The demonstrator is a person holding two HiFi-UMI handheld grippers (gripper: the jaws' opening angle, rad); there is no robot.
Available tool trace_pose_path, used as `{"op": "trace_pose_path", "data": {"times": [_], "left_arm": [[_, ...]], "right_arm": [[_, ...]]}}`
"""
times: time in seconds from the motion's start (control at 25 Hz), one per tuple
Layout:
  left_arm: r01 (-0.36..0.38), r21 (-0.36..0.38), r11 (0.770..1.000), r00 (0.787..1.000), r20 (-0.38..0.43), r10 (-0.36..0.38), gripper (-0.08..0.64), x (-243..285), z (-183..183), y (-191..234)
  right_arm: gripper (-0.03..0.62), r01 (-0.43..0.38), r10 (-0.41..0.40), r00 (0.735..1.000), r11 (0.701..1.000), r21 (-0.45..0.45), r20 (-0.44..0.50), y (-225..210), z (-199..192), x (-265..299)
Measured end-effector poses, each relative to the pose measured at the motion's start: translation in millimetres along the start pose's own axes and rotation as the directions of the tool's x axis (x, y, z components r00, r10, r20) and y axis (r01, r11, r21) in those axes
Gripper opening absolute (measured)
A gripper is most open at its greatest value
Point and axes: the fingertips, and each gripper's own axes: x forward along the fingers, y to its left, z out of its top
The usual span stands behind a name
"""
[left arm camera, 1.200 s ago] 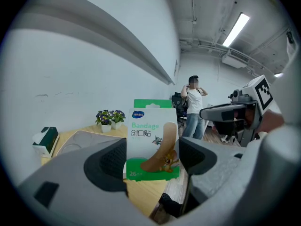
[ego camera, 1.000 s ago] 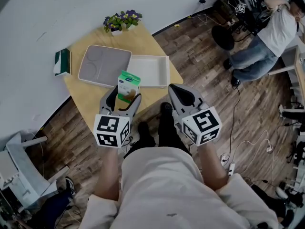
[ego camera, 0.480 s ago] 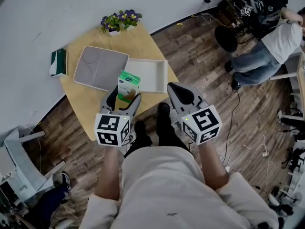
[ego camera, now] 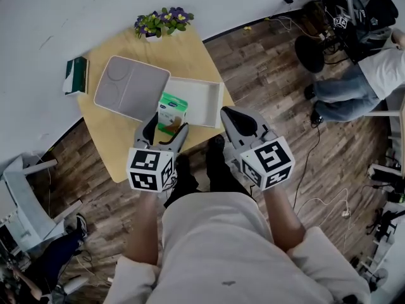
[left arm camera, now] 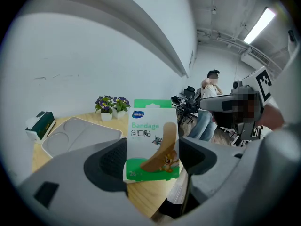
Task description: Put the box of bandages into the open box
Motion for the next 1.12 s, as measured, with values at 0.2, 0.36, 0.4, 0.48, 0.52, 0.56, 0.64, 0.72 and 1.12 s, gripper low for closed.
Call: {"op": "trace_pose_path", "data": {"times": [0.2,0.36,0.4,0.48,0.52,0.56,0.64,0.72,1.12], "left_arm": [[-0.028,-0.018,0.999,0.999,-0.025,0.028,0.34,15,-4,-2],[-0.054,-0.03,0.998,0.998,-0.047,0.053,0.339,28,-7,-5],[-0.06,-0.034,0.998,0.997,-0.051,0.058,0.34,31,-8,-5],[-0.075,-0.042,0.996,0.996,-0.058,0.072,0.339,36,-9,-7],[-0.083,-0.047,0.995,0.995,-0.061,0.08,0.341,38,-10,-7],[-0.092,-0.053,0.994,0.994,-0.063,0.088,0.341,41,-11,-8],[-0.11,-0.064,0.992,0.992,-0.066,0.105,0.339,45,-12,-8],[-0.127,-0.075,0.989,0.99,-0.069,0.122,0.341,49,-13,-8],[-0.187,-0.105,0.977,0.979,-0.1,0.177,0.341,74,-23,-19]], "right_arm": [[0.004,-0.045,0.045,0.999,0.999,0.0,-0.015,-14,-2,9],[0.004,-0.09,0.09,0.996,0.996,-0.004,-0.028,-22,-4,16],[0.004,-0.101,0.101,0.994,0.995,-0.006,-0.033,-24,-5,18],[0.005,-0.125,0.125,0.991,0.992,-0.008,-0.042,-27,-8,21],[0.003,-0.137,0.137,0.99,0.991,-0.009,-0.045,-29,-9,22],[0.004,-0.149,0.148,0.988,0.989,-0.011,-0.049,-30,-10,22],[0.004,-0.173,0.172,0.983,0.985,-0.016,-0.057,-31,-11,24],[0.003,-0.198,0.196,0.979,0.98,-0.022,-0.064,-33,-12,26],[0.004,-0.272,0.269,0.96,0.961,-0.037,-0.077,-48,-19,24]]}}
